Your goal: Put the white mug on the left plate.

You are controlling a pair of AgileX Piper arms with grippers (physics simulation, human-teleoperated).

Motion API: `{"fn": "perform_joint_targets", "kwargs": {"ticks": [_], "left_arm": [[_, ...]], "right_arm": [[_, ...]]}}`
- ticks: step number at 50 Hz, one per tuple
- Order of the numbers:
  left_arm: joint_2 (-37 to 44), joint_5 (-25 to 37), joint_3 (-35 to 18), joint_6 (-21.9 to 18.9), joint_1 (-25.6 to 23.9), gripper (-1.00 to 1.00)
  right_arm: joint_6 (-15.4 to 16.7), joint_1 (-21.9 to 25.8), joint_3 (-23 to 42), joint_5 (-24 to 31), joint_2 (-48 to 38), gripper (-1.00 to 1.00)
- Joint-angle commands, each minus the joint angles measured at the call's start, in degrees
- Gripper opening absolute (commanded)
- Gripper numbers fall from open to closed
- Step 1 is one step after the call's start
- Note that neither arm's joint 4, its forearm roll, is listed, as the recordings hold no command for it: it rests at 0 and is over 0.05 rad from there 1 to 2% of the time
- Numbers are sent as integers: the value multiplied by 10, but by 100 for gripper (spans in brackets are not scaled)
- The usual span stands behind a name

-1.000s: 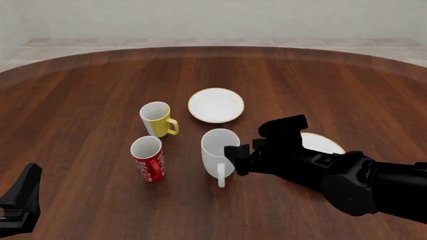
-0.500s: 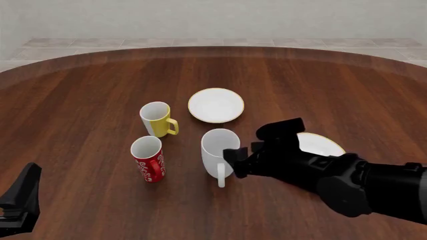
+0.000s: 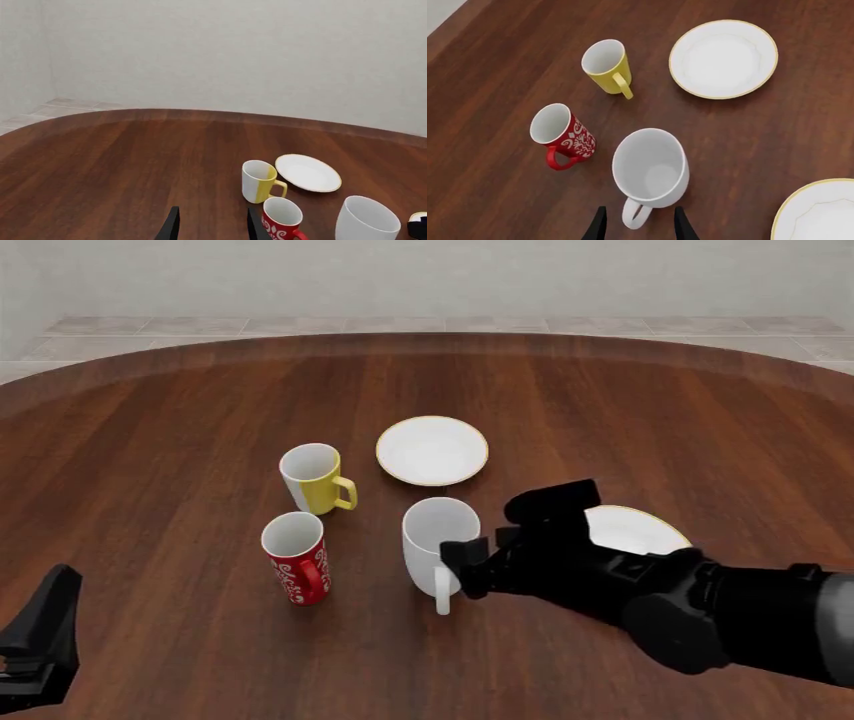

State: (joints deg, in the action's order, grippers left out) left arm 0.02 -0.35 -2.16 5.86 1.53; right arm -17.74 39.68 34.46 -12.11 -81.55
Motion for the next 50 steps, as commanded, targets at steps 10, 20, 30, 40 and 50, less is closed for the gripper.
{"fn": "perform_joint_targets", "kwargs": {"ticks": [10, 20, 30, 40, 50], "left_arm": [[0, 1, -1, 0, 0, 100], [0, 0, 0, 1, 0, 100], [0, 1, 0, 2, 0, 100], [0, 0, 0, 2, -1, 100], [0, 0, 1, 3, -2, 100]], "right_arm": [[-1, 0, -2, -9, -12, 100], [-1, 1, -2, -16, -24, 100], [0, 2, 0, -19, -33, 100], [1, 5, 5, -20, -41, 100], [2, 5, 6, -21, -45, 100]]}}
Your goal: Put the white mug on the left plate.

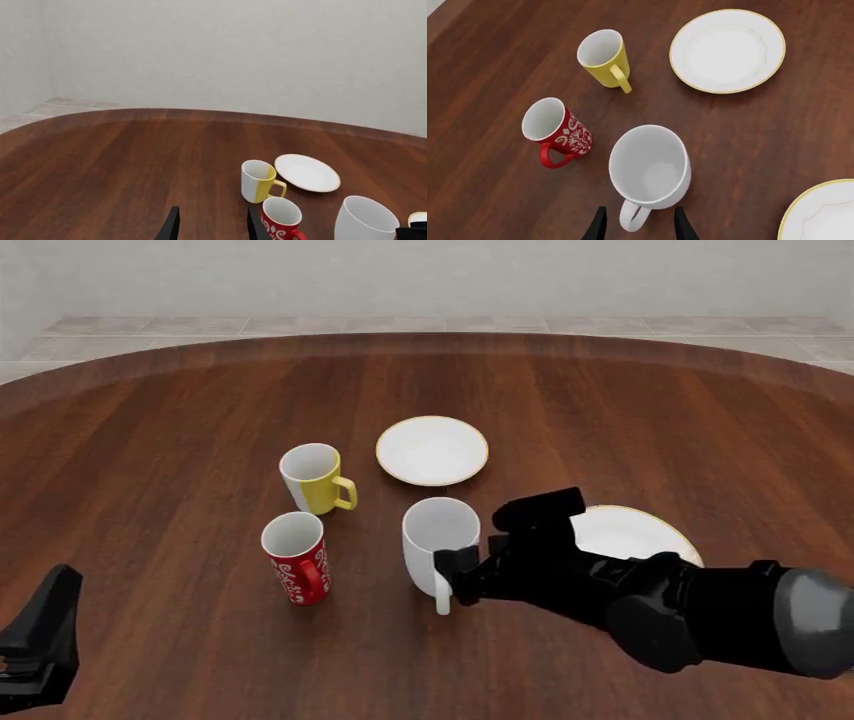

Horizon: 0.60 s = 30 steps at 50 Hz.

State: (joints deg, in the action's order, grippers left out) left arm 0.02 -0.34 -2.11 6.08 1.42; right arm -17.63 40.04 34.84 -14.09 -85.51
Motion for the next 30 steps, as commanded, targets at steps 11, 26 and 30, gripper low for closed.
{"fn": "perform_joint_targets", "kwargs": {"ticks": [11, 26, 30], "left_arm": [[0, -1, 1, 1, 0, 100], [0, -1, 1, 2, 1, 100], [0, -1, 1, 3, 1, 100]], "right_arm": [[-1, 1, 1, -8, -16, 100], [-3, 1, -2, -13, -22, 100], [-3, 2, -3, -15, -26, 100]]}}
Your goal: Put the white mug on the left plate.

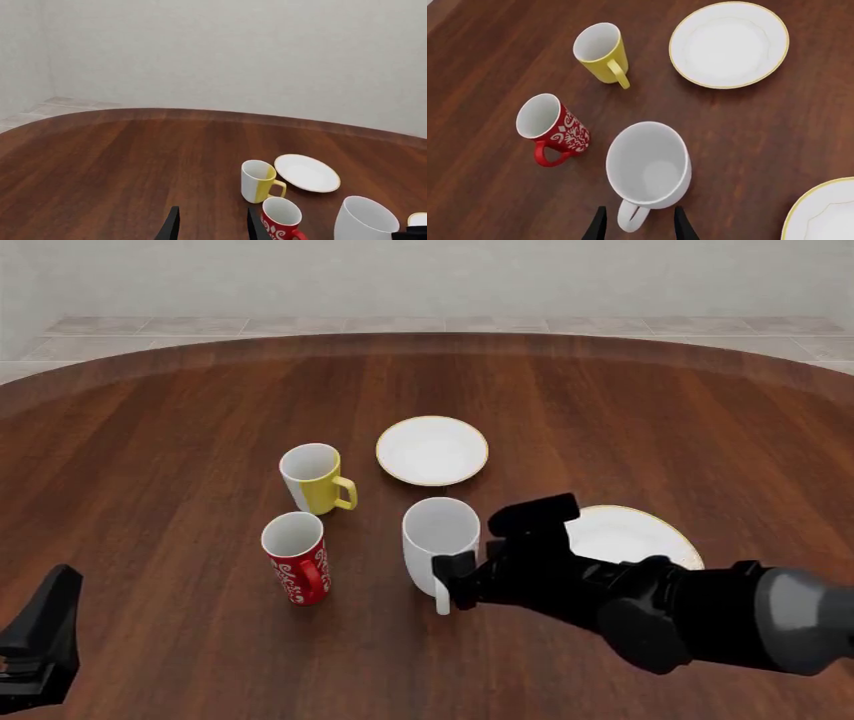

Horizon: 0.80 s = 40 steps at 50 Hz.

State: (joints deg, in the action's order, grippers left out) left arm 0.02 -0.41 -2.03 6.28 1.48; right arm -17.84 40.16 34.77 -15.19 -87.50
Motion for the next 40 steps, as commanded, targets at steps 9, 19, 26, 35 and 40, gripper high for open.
{"fn": "perform_joint_targets", "kwargs": {"ticks": [9, 19, 26, 35, 40], "left_arm": [[0, 1, -1, 2, 1, 100], [0, 2, -2, 2, 1, 100], [0, 2, -3, 2, 0, 100], [0, 3, -3, 3, 1, 100], [0, 3, -4, 3, 1, 100]], "right_arm": [[-2, 1, -3, -7, -10, 100], [-7, 5, -1, -11, -17, 100], [-10, 8, 0, -13, -20, 100], [-11, 8, 1, -15, -24, 100], [-11, 7, 0, -18, -28, 100]]}}
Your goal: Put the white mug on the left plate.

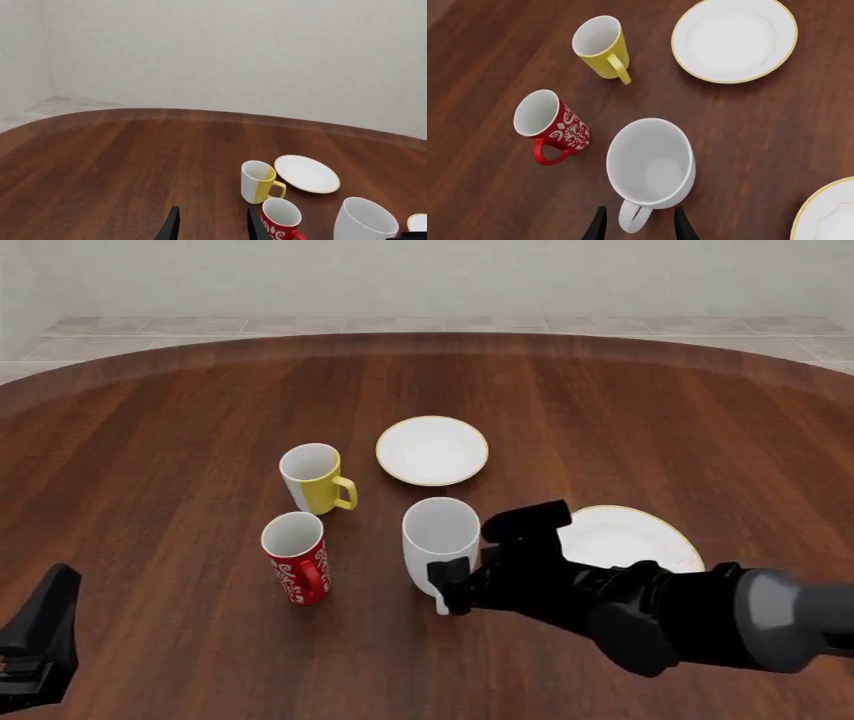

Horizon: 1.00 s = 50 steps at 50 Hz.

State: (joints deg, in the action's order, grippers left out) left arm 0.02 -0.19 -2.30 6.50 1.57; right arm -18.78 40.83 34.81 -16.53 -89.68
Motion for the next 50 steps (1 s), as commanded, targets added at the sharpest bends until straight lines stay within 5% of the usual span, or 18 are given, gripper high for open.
{"fn": "perform_joint_targets", "kwargs": {"ticks": [1, 50], "left_arm": [[0, 0, -1, 1, 0, 100], [0, -2, 1, 7, 2, 100]], "right_arm": [[-2, 1, -1, -4, -6, 100], [-7, 4, 0, -20, -37, 100]]}}
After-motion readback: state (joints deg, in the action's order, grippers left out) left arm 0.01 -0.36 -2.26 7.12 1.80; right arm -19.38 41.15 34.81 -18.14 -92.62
